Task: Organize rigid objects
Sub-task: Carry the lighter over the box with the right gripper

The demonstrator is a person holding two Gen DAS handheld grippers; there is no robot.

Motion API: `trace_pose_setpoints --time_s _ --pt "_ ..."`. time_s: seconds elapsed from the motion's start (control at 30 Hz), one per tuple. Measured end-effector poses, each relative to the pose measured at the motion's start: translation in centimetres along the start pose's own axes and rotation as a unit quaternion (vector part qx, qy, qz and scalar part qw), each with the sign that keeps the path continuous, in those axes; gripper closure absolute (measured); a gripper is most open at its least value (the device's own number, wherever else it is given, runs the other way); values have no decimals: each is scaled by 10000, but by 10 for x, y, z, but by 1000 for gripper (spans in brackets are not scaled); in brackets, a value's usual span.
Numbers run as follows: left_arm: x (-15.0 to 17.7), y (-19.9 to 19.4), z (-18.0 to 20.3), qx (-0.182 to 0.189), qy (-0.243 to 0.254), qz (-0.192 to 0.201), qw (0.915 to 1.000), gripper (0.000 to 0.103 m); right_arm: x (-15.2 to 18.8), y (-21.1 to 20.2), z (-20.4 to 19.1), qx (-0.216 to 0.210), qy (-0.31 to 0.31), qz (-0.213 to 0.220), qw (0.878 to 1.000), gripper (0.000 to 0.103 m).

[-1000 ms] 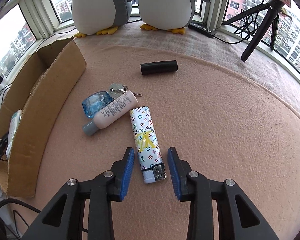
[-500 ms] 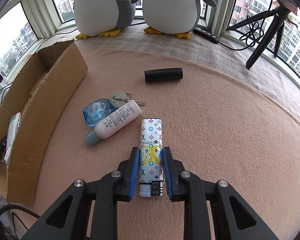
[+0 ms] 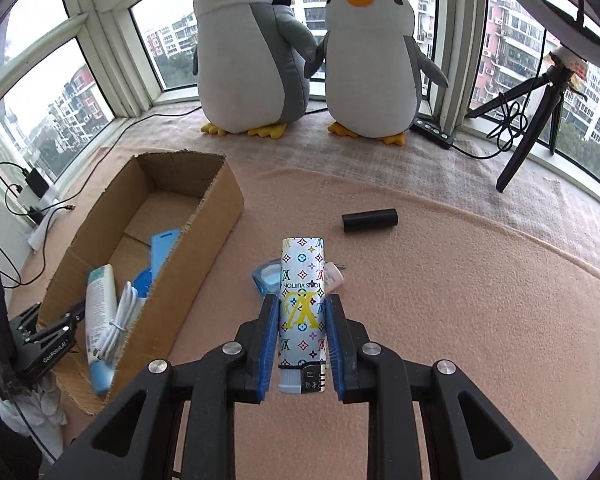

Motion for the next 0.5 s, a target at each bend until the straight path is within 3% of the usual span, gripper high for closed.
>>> trace_pose_setpoints --time_s 0.2,0.5 --pt "0 0 0 1 -5 1 10000 67 -20 -3 -52 -365 -307 193 9987 82" --pt "0 0 0 5 -8 2 10000 67 -28 23 -97 -629 -566 76 9964 82"
Point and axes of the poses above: each gripper's, at about its wrist camera, not at the fingertips, and y roughly the way its jaws point, z to its right, x to its underside, the point moved 3 cm from there along y, roughly the way its jaws point
